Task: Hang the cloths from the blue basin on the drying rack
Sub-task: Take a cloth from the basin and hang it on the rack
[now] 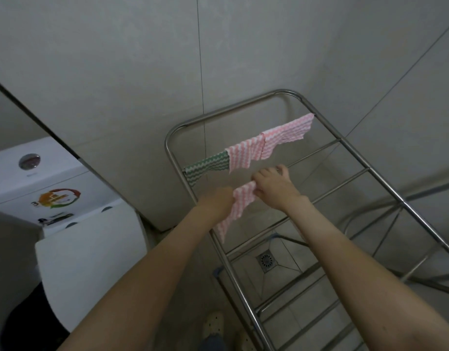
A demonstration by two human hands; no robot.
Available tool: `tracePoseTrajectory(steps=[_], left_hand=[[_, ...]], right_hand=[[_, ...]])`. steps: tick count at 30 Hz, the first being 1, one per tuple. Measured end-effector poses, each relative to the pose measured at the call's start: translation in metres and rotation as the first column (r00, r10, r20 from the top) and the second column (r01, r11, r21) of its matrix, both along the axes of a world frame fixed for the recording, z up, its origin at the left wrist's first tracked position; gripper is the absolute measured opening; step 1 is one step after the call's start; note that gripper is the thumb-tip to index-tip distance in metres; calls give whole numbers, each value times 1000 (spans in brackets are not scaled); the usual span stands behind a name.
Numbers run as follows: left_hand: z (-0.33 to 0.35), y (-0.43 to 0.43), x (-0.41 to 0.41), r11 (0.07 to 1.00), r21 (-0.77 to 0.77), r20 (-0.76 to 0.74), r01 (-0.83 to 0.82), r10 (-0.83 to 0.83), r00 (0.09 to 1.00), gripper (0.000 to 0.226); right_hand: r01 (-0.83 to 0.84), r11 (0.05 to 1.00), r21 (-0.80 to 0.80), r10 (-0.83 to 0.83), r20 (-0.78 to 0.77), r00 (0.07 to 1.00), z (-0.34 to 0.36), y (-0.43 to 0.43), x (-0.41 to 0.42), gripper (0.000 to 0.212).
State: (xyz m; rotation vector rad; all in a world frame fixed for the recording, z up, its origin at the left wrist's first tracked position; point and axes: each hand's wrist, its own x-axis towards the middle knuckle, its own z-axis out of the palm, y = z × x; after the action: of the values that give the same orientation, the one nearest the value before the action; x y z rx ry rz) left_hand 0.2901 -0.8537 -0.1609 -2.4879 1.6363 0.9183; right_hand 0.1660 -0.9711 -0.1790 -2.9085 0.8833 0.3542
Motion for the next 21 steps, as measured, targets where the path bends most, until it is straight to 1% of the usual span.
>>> tracePoseTrajectory(steps=[2,4,5,6,8,12,16,18,21], left_hand=[[-2,0,-6,1000,-22,38,-15,16,999,30],[-2,0,-12,998,-54,78,-27,31,996,30],[-3,0,-13,998,-64,87,-28,33,996,30],[-4,0,-14,997,-70,102,-32,39,994,29],[-7,0,-13,996,-80,116,-34,43,992,26],[-2,2,-10,992,-118,47,-40,46,998,32],[4,11,-4,986,-147,2,-82,83,997,39],[11,18,0,981,-165,7,-102,104,995,43],[28,35,6,969,-197,-19,-151,151,988,48]], right_hand=[[-92,995,30,90,47,995,-2,4,3,39],[-203,978,44,198,95,976,-4,9,7,34],[-239,971,25,235,98,967,-5,10,9,30],[-258,966,3,257,85,963,-5,10,10,29],[-269,963,-14,269,37,962,-1,7,10,32],[-263,965,1,263,-7,965,5,2,11,29],[-221,973,69,221,-2,975,18,11,8,60],[-209,973,100,208,14,978,29,20,10,69],[-211,969,131,205,54,977,45,40,13,75]])
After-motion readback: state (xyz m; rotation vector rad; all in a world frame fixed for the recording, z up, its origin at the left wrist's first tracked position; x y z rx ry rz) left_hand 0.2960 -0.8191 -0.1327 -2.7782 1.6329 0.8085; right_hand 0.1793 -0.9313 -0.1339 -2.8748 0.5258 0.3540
